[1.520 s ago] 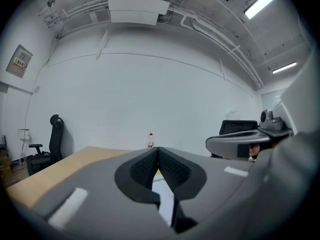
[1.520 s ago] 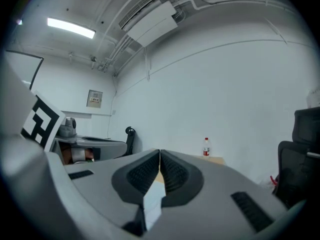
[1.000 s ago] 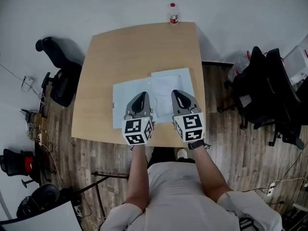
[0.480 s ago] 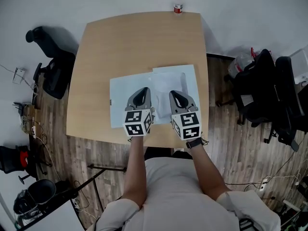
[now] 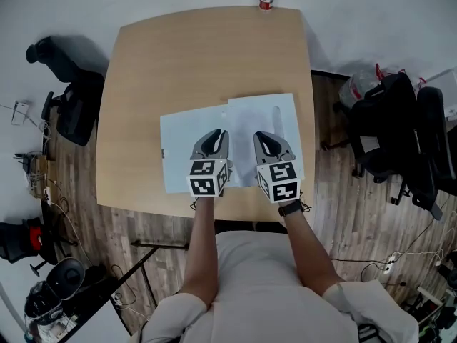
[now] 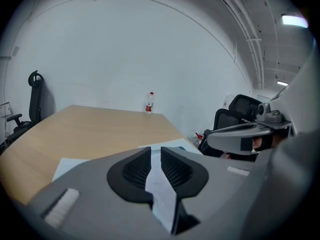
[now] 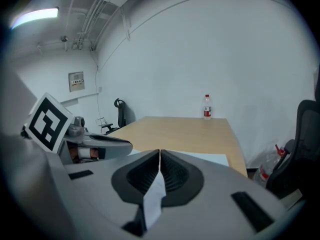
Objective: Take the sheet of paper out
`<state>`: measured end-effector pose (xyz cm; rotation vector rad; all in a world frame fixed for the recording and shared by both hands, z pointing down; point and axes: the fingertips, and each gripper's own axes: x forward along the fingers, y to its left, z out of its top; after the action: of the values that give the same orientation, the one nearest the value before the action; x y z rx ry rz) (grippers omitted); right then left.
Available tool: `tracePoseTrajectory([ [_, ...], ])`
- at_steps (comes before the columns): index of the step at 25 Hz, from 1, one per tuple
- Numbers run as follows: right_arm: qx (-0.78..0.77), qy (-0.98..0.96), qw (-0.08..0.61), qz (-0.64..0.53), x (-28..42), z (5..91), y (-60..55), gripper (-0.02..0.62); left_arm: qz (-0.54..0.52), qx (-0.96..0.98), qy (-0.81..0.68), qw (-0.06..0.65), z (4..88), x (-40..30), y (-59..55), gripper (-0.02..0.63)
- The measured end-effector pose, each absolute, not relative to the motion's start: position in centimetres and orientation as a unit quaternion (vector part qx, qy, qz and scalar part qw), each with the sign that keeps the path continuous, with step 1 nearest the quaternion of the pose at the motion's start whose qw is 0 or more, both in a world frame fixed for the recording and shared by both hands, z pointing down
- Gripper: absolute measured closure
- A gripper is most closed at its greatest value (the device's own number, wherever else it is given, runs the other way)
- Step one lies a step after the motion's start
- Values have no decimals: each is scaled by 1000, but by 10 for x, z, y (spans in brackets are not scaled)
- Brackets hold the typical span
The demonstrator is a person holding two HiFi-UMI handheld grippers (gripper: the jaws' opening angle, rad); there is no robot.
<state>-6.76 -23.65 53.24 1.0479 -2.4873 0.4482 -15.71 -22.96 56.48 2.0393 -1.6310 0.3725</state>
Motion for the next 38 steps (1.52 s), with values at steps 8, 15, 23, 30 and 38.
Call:
tracePoseTrajectory([
  [8,369,-884,227,179,-83,559,-241,581,148,745,-579,298,605,-165,-233,517],
  [15,375,-875,242,187,-87,575,-244,581,167,747,-553,329,632,-166,-231,509],
  [23,382,-866,254,197,-83,589,-243,581,194,750,-514,367,666,-152,-223,454],
  [30,396,-855,264,207,-74,599,-246,581,198,753,-471,416,693,-135,-214,449],
  [38,404,-848,266,216,-68,605,-248,581,180,741,-455,460,710,-125,-214,430],
])
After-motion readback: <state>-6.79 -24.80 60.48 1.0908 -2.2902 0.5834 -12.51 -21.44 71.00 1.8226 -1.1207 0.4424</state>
